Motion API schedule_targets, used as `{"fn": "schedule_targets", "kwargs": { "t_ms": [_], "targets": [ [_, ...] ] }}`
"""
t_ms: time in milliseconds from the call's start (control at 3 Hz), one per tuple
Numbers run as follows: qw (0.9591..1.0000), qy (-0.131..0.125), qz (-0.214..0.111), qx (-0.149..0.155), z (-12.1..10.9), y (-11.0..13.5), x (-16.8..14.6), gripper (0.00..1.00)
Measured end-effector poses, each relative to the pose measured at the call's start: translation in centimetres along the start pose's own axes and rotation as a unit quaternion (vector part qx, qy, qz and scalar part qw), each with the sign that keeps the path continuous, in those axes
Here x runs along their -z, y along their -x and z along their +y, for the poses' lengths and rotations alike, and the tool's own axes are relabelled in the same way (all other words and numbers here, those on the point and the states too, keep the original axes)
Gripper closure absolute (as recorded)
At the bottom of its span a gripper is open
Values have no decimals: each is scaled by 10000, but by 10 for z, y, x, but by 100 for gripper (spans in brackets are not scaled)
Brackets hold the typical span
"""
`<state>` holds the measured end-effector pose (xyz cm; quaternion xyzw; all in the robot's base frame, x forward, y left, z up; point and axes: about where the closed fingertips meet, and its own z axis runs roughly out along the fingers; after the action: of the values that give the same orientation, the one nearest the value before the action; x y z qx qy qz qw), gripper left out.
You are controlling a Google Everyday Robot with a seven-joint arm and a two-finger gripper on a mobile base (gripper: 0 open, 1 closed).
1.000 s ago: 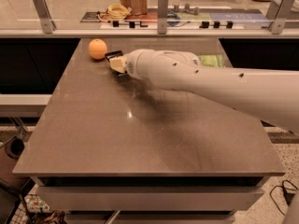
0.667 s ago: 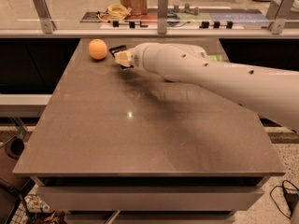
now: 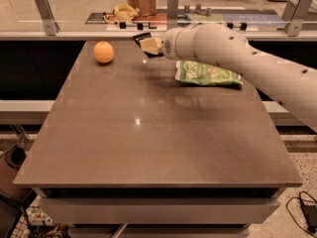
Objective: Pick rxbar chocolate
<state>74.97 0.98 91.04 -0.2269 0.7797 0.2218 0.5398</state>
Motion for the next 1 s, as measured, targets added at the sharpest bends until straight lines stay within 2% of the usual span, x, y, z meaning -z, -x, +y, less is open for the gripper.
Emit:
{"fn": "schedule_targets", "kwargs": {
  "t_ms": [333, 1000],
  "targets": [
    [9998, 184, -63, -84, -22, 14, 16, 100],
    [9957, 904, -25, -212, -47, 48, 43, 100]
  ]
}}
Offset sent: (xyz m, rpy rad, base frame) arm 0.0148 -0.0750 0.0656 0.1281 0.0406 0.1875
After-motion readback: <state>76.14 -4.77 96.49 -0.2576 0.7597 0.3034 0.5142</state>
